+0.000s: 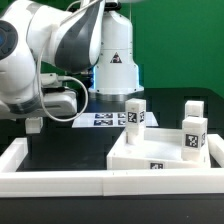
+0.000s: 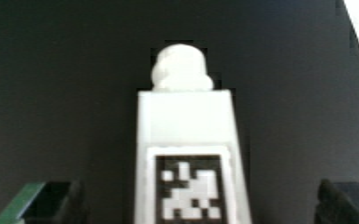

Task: Assemble square table

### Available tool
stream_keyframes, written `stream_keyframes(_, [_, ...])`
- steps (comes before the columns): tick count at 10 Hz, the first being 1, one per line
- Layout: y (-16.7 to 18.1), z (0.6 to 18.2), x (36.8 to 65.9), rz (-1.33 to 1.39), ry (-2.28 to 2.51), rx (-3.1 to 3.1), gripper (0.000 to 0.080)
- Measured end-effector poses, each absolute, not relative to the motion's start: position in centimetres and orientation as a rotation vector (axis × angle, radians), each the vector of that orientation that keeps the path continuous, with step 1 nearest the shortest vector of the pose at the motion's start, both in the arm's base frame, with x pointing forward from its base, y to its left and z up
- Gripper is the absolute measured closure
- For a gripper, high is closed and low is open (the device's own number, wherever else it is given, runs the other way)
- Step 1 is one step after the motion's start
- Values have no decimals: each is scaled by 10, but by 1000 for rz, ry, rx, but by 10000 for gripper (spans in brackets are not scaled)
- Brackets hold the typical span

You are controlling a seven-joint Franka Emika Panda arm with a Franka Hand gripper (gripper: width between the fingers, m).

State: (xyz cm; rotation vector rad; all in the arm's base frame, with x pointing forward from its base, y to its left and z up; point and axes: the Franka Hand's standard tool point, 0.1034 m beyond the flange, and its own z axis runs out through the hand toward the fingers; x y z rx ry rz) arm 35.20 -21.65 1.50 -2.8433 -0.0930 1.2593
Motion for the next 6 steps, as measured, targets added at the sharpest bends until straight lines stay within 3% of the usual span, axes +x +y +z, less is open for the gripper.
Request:
stream_keyframes(3, [-216,13,350,1263,-92,-2840,151])
stream_keyframes(4, [-215,13,350,1263,-93,-2840,307])
stream_keyframes(5, [-213,12,351,1262,-97,-2842,307])
stream_keyframes(6, [-209,10,352,1259,-111,-2849,445])
